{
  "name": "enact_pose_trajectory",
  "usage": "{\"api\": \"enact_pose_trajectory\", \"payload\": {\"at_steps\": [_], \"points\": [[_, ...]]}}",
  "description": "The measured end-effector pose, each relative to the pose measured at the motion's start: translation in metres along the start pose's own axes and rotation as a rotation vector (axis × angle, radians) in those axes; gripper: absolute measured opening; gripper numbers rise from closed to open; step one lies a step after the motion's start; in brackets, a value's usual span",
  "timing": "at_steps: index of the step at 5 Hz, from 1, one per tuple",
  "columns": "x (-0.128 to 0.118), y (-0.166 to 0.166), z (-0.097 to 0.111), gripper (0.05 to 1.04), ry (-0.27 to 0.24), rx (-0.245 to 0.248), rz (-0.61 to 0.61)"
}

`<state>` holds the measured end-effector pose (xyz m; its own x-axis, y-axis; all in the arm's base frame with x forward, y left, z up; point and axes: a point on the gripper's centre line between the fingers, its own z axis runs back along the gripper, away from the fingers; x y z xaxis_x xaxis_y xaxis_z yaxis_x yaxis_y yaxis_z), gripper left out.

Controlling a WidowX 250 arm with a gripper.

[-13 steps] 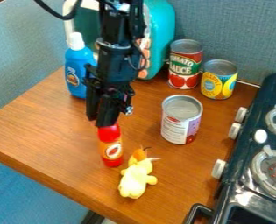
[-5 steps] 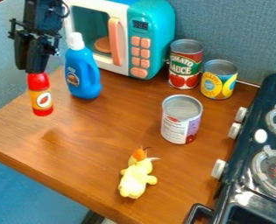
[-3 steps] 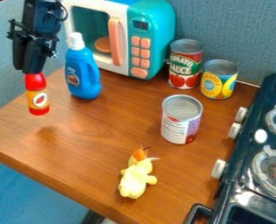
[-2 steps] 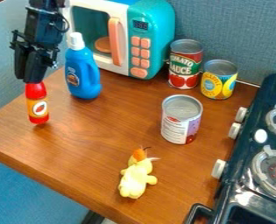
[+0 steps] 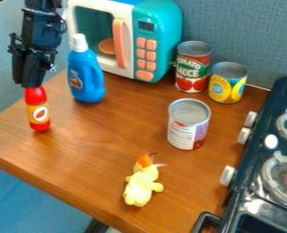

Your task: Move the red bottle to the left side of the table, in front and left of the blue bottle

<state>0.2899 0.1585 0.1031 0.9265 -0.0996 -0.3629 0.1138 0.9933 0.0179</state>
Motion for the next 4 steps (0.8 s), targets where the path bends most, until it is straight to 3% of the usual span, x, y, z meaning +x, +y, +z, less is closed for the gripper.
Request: {"api": "enact_pose_trajectory", "payload": {"at_steps": [3,4], "points": [[-0.002,-0.004,-0.011,0.349,-0.013,-0.034,-0.010],[-0.005,-0.003,-0.014,0.415,-0.007,-0.033,-0.008]]}}
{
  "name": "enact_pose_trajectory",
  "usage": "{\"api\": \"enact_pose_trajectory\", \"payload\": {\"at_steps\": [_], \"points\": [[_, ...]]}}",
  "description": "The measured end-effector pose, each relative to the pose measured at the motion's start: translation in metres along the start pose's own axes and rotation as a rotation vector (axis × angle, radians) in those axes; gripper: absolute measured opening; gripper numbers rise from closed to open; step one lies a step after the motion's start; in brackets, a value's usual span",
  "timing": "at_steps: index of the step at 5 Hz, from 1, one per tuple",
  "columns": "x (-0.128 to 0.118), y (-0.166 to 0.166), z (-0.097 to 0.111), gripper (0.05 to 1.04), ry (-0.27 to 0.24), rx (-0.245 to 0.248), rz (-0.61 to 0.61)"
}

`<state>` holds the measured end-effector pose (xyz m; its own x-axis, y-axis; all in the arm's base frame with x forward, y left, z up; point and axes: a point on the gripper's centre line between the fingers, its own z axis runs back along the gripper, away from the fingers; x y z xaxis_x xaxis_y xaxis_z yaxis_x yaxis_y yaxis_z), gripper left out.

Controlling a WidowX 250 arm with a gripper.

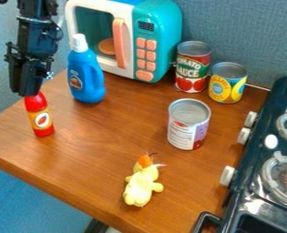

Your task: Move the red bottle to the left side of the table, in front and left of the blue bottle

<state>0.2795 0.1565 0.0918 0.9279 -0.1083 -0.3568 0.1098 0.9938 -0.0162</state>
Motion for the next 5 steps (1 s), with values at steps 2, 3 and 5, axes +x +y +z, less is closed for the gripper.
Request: {"api": "enact_pose_trajectory", "payload": {"at_steps": [2,3,5], "points": [[-0.001,0.000,-0.003,0.983,-0.008,0.005,0.001],[-0.006,-0.003,0.011,1.006,-0.044,0.012,0.010],[-0.014,-0.028,0.075,1.001,-0.179,0.077,-0.013]]}}
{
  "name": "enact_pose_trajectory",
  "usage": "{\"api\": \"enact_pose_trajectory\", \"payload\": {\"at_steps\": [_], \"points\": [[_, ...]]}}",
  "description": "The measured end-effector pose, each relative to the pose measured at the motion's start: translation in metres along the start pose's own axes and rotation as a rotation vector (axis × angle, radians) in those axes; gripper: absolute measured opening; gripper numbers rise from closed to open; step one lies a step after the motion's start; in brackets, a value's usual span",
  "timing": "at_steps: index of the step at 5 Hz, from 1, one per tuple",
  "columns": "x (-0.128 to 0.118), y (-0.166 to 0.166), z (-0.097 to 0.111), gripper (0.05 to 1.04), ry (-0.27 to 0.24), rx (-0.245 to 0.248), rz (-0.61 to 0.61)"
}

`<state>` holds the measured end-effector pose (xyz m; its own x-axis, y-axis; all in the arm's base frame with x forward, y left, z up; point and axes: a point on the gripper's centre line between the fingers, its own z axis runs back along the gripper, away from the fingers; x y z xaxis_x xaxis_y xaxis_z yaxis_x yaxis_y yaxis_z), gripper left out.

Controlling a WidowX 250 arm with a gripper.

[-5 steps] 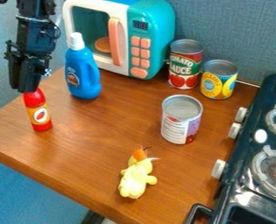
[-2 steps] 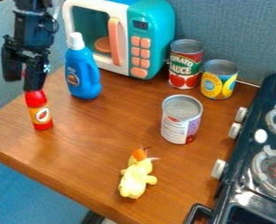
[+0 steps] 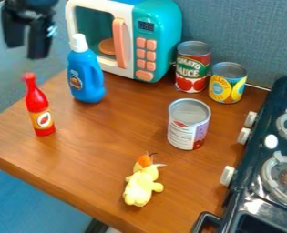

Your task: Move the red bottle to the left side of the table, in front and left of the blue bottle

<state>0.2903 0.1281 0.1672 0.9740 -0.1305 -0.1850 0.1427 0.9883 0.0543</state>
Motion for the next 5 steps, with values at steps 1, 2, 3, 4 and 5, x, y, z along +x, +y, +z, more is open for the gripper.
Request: {"api": "enact_pose_trajectory", "payload": {"at_steps": [1,2,3,4,5], "points": [[0.017,-0.047,0.021,1.001,-0.083,-0.019,-0.142],[0.024,-0.092,0.017,1.001,-0.134,-0.090,-0.149],[0.007,-0.133,0.004,1.001,-0.097,-0.108,-0.179],[-0.024,-0.167,-0.022,1.001,-0.027,-0.104,-0.207],[-0.038,-0.174,-0.039,1.001,-0.030,-0.069,-0.197]]}}
